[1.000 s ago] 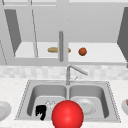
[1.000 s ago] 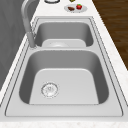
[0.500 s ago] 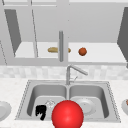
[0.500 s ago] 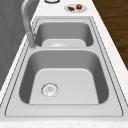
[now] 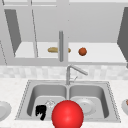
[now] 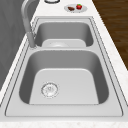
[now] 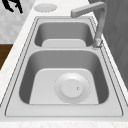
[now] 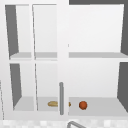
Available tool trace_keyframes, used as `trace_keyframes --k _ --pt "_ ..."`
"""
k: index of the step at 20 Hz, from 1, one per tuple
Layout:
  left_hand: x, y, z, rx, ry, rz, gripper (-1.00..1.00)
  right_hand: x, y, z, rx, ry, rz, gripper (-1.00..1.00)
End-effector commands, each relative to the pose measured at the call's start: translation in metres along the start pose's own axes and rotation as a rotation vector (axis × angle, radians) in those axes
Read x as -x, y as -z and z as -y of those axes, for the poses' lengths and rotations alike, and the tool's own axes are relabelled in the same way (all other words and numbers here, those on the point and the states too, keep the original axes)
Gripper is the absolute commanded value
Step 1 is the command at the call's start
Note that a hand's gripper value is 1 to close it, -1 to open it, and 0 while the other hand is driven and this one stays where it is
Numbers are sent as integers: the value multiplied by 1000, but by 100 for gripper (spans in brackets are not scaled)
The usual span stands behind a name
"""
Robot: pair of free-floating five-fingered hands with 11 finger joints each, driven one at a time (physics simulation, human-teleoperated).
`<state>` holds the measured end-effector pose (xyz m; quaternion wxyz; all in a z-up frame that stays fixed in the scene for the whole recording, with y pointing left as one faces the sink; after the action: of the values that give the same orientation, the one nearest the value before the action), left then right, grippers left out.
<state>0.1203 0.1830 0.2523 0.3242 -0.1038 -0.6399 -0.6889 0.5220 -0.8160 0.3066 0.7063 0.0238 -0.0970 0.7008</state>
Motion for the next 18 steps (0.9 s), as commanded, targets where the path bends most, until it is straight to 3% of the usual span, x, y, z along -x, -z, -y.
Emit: trace_keyframes --k 1,5,10,18 --pt "0 0 0 0 0 0 0 -27 -15 4 54 12 24 100" --pt "0 0 0 0 0 0 0 -32 -16 3 57 9 -8 100" --pt "0 0 0 0 0 0 0 -39 -23 4 7 0 -33 100" --pt "0 0 0 0 0 0 0 -65 -34 6 6 -7 -93 100"
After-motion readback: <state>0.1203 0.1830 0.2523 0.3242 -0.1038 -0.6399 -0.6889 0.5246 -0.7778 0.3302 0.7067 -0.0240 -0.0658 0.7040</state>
